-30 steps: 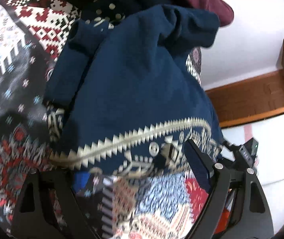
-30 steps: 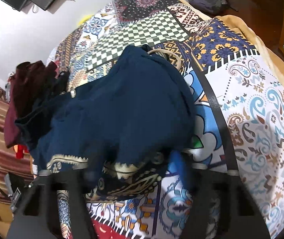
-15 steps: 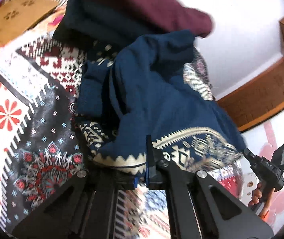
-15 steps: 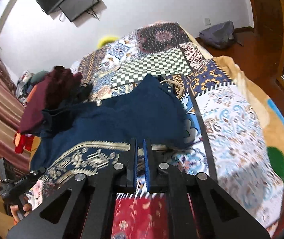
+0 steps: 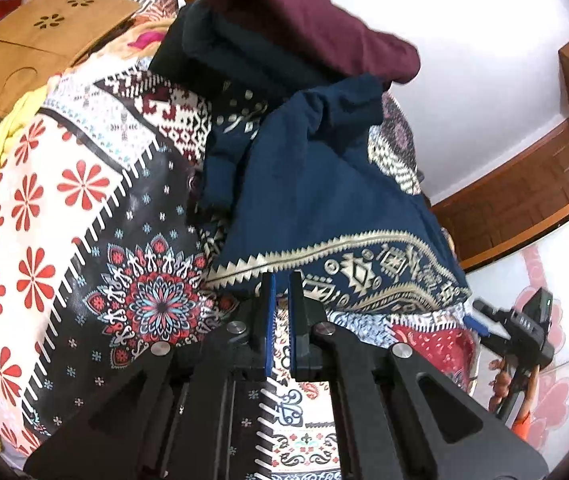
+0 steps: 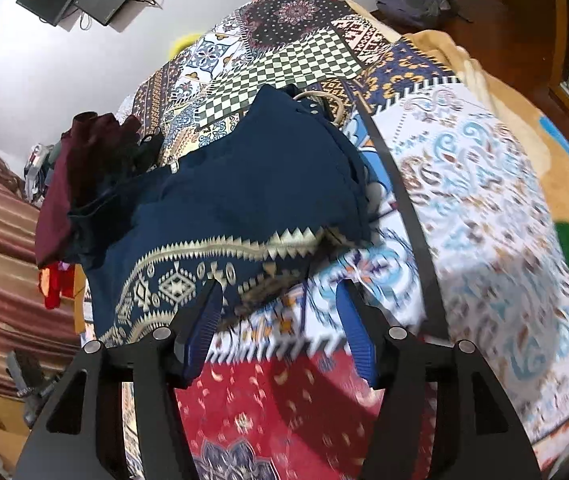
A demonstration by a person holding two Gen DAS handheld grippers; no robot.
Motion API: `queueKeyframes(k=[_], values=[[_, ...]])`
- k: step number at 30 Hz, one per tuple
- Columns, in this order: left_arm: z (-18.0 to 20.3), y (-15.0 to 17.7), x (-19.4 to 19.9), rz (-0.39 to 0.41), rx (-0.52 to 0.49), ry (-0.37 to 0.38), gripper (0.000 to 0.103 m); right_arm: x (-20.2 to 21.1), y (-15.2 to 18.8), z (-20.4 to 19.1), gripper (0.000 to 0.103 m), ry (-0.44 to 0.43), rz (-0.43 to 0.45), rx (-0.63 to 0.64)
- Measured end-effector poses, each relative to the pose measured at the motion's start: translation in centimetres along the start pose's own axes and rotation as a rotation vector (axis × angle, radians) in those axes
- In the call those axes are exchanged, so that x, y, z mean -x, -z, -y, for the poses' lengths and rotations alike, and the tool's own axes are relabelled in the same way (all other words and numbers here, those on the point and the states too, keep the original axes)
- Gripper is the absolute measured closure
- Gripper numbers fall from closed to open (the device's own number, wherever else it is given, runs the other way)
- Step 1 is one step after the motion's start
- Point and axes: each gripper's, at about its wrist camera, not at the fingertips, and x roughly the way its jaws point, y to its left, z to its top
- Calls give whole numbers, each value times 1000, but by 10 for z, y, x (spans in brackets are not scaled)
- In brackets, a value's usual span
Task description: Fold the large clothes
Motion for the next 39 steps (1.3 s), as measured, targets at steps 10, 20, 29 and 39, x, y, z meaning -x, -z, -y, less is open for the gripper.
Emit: queueKeyframes(k=[10, 20, 29, 39], values=[[-14, 4, -64, -166, 133, 98, 36, -42, -29, -3, 46, -3, -40, -39], [-9, -32, -103, -141, 145, 107, 35, -70, -42, -12, 86, 35, -22, 24], [23, -38, -94, -12, -1, -90, 95, -23, -19, -35, 94, -10, 68, 167], [26, -32, -30, 34, -93, -50, 97, 19, 36, -43, 94, -13, 60, 241]])
